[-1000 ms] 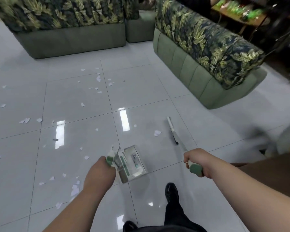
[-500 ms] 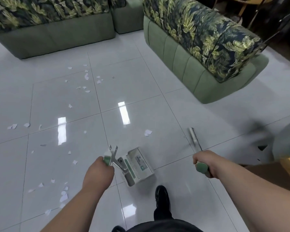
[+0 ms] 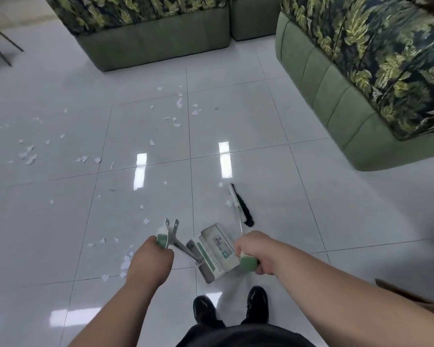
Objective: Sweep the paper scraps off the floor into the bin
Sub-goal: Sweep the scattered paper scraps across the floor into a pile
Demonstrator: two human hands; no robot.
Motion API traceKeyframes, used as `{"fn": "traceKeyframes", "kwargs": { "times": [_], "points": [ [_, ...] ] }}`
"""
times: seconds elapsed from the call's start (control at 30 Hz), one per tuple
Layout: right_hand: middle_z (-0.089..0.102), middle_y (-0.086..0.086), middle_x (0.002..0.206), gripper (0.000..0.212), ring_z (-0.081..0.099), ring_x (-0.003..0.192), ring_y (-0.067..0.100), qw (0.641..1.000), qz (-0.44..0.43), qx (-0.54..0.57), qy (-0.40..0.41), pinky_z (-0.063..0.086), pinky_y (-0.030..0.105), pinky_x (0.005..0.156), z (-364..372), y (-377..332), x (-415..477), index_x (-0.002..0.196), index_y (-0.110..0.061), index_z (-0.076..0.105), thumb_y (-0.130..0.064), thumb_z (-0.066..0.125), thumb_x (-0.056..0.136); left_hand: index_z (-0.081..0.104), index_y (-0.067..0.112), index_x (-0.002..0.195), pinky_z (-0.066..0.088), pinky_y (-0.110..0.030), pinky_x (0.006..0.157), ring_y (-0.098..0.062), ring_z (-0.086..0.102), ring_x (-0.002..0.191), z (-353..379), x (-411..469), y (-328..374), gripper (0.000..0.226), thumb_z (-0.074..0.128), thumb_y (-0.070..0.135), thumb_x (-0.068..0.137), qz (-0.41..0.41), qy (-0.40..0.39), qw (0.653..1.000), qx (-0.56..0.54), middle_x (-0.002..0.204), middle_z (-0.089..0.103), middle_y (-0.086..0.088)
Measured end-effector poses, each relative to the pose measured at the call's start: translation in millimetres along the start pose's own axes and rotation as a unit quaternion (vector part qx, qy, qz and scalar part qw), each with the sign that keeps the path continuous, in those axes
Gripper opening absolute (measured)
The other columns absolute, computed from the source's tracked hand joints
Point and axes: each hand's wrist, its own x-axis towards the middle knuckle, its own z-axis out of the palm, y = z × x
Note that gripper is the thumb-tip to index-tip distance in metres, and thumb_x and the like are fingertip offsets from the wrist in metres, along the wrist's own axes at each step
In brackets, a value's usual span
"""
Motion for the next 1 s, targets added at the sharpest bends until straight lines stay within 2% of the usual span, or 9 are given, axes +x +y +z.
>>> {"fn": "traceKeyframes", "kwargs": {
  "times": [0.1, 0.2, 0.33, 0.5, 0.63, 0.8, 0.9, 1.0],
  "points": [
    [0.055, 0.011, 0.085, 0.014, 0.048, 0.062, 0.020, 0.999, -0.007, -0.001, -0.046, 0.028, 0.019, 0.048, 16, -29, 6, 0.085, -0.014, 0.059, -0.005, 0.057, 0.076, 0.053, 0.014, 0.085, 0.046, -0.031, 0.058, -0.030, 0.054, 0.060, -14, 5, -12, 0.013, 0.044, 0.012, 0.074, -0.023, 0.015, 1.000, -0.014, 0.068, 0.058, -0.006],
    [0.061, 0.009, 0.072, 0.018, 0.053, 0.056, 0.018, 0.998, -0.009, 0.020, -0.056, 0.028, 0.018, 0.049, 13, -53, 9, 0.090, -0.014, 0.061, -0.004, 0.061, 0.076, 0.051, 0.014, 0.084, 0.045, -0.032, 0.058, -0.031, 0.055, 0.063, -27, 13, -25, 0.012, 0.043, 0.010, 0.076, -0.034, 0.026, 0.998, -0.046, 0.071, 0.059, -0.007],
    [0.061, 0.010, 0.062, 0.021, 0.045, 0.041, 0.016, 0.999, -0.006, 0.009, -0.033, 0.026, 0.018, 0.045, -1, -76, 7, 0.097, -0.014, 0.059, -0.005, 0.061, 0.078, 0.052, 0.013, 0.085, 0.046, -0.032, 0.059, -0.031, 0.056, 0.062, -40, 33, -39, 0.012, 0.043, 0.009, 0.077, -0.047, 0.032, 0.996, -0.070, 0.072, 0.061, -0.007],
    [0.061, 0.012, 0.066, 0.011, 0.045, 0.044, 0.019, 0.998, -0.023, -0.055, 0.028, 0.029, 0.019, 0.048, 0, -112, 16, 0.087, -0.011, 0.059, -0.006, 0.061, 0.078, 0.053, 0.014, 0.087, 0.047, -0.032, 0.059, -0.029, 0.060, 0.066, -57, 72, -49, 0.012, 0.044, 0.009, 0.082, -0.043, 0.028, 0.996, -0.071, 0.078, 0.063, -0.007],
    [0.058, 0.013, 0.074, 0.010, 0.048, 0.059, 0.024, 0.992, -0.019, -0.095, 0.079, 0.032, 0.019, 0.049, 20, -142, 49, 0.081, -0.011, 0.058, -0.006, 0.060, 0.074, 0.052, 0.016, 0.086, 0.043, -0.032, 0.058, -0.027, 0.060, 0.072, -81, 109, -71, 0.010, 0.046, 0.008, 0.085, -0.043, 0.028, 0.997, -0.060, 0.081, 0.063, -0.006],
    [0.050, 0.011, 0.076, 0.014, 0.041, 0.060, 0.022, 0.987, 0.003, -0.117, 0.108, 0.029, 0.018, 0.048, 75, -175, 90, 0.082, -0.013, 0.054, -0.004, 0.058, 0.071, 0.051, 0.013, 0.087, 0.039, -0.031, 0.056, -0.022, 0.057, 0.070, -116, 150, -111, 0.008, 0.047, 0.006, 0.087, -0.066, 0.022, 0.994, -0.079, 0.082, 0.062, -0.006],
    [0.047, 0.010, 0.073, 0.015, 0.038, 0.056, 0.020, 0.987, 0.017, -0.138, 0.085, 0.026, 0.018, 0.049, 129, -191, 98, 0.080, -0.014, 0.050, -0.003, 0.057, 0.072, 0.052, 0.014, 0.086, 0.042, -0.030, 0.056, -0.025, 0.059, 0.068, -132, 168, -139, 0.007, 0.047, 0.009, 0.086, -0.091, 0.024, 0.991, -0.099, 0.080, 0.062, -0.006],
    [0.047, 0.009, 0.073, 0.012, 0.041, 0.062, 0.022, 0.986, 0.026, -0.161, 0.041, 0.028, 0.020, 0.051, 196, -205, 91, 0.076, -0.013, 0.052, -0.002, 0.056, 0.075, 0.053, 0.014, 0.089, 0.045, -0.031, 0.056, -0.029, 0.059, 0.062, -146, 180, -168, 0.011, 0.045, 0.010, 0.082, -0.121, 0.019, 0.983, -0.134, 0.077, 0.064, -0.008]
  ]
}}
